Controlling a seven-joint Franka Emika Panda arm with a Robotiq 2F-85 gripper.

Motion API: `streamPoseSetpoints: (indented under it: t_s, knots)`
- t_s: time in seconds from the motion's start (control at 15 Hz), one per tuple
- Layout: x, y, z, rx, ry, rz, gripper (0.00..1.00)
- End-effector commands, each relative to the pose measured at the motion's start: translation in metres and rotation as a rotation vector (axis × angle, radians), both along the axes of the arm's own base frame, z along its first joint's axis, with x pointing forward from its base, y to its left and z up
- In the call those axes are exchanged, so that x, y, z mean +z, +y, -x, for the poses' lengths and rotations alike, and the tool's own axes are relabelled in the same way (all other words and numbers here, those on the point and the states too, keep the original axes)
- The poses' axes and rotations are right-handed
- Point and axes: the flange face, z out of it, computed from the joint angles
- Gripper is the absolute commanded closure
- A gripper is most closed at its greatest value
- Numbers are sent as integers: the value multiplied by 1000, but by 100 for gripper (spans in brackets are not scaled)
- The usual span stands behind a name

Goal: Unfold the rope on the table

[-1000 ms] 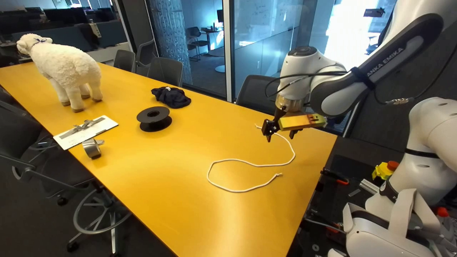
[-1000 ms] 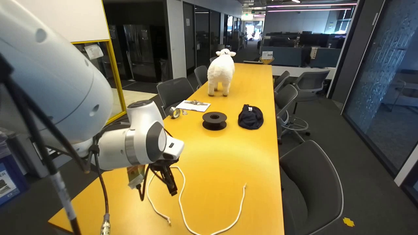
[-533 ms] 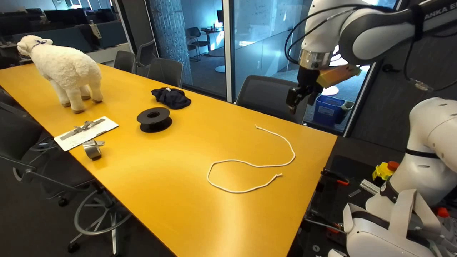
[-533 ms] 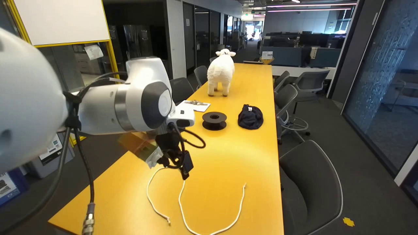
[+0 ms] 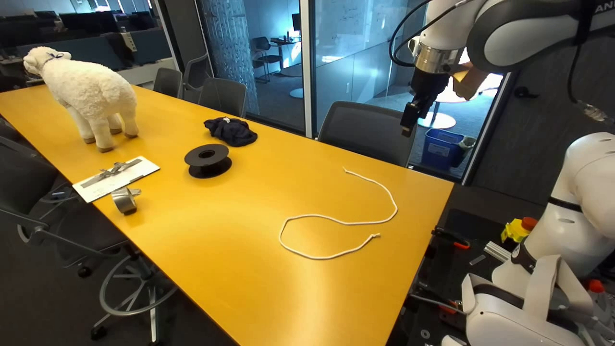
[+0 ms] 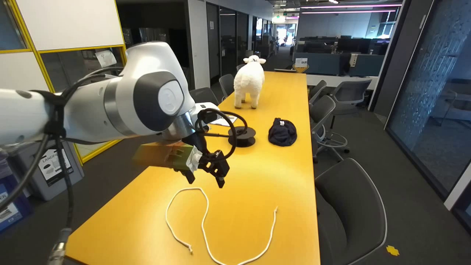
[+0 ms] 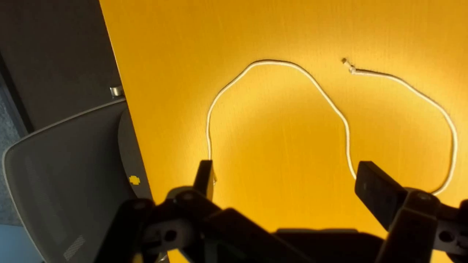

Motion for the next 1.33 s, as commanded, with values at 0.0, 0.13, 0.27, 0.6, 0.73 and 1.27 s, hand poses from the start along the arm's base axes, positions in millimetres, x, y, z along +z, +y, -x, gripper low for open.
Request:
streamPoseSetpoints:
  t_s: [0.0, 0.13, 0.27, 0.6, 0.73, 1.27]
  knots:
    - [11, -7, -4, 121, 37, -90, 0]
    - [15, -9, -4, 167, 45, -145, 0]
    - [16, -9, -3, 200, 57, -178, 0]
    - [17, -12, -1, 234, 81, -218, 0]
    - [16, -13, 0, 237, 90, -223, 0]
    - [7, -12, 4, 216, 88, -205, 0]
